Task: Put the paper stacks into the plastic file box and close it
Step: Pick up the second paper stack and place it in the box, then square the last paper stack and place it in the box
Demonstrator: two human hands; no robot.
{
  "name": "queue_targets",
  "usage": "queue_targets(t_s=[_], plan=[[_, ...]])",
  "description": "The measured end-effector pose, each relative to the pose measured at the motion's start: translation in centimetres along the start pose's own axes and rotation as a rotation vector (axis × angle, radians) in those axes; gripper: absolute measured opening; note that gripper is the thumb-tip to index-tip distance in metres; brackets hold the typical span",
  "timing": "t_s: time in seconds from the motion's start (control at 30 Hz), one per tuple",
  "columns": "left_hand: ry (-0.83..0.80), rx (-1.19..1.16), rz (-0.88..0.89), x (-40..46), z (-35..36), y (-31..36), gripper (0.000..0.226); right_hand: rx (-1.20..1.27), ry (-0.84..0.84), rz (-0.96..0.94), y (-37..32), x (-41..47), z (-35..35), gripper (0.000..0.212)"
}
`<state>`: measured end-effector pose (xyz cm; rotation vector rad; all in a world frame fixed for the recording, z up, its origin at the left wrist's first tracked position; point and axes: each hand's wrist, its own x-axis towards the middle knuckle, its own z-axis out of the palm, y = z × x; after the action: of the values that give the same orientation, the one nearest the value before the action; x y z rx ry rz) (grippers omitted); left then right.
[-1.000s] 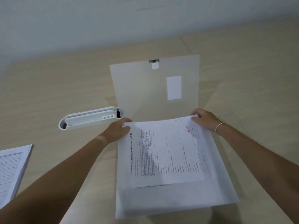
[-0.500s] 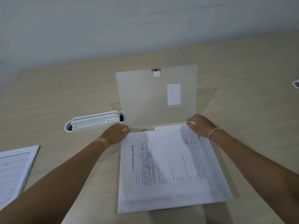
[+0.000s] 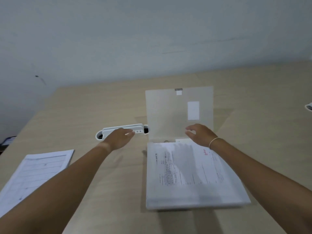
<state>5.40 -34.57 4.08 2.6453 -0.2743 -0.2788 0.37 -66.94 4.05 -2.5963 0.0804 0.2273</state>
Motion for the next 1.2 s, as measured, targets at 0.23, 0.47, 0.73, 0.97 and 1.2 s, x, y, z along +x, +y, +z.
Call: queue_targets(t_s=[0.23, 0.47, 0.73, 0.97, 1.2], plan=[[0.069, -0.002, -0.03, -3.4, -4.4, -5.8, 0.036, 0.017, 0.015, -0.061, -7.9, -0.4, 2.9, 0.044], [0.065, -0.118, -0.178, -7.8, -8.8, -17.0, 0.042, 0.07, -0.01, -0.088, -19.2, 0.1, 10.3, 0.04], [0.101, -0.248, -0.497, -15.1, -11.9, -33.8, 0.048, 0.297, -0.216, 0.0, -32.7, 0.1, 23.9, 0.046], [0.122, -0.479, -0.733, -18.3, -11.4, -42.3, 0.053, 0.357, -0.39, 0.077, -38.8, -0.8, 31.9, 0.049], [0.086, -0.572, -0.682, -16.4, -10.3, -42.8, 0.041, 0.407, -0.366, 0.086, -39.9, -1.1, 35.1, 0.052]])
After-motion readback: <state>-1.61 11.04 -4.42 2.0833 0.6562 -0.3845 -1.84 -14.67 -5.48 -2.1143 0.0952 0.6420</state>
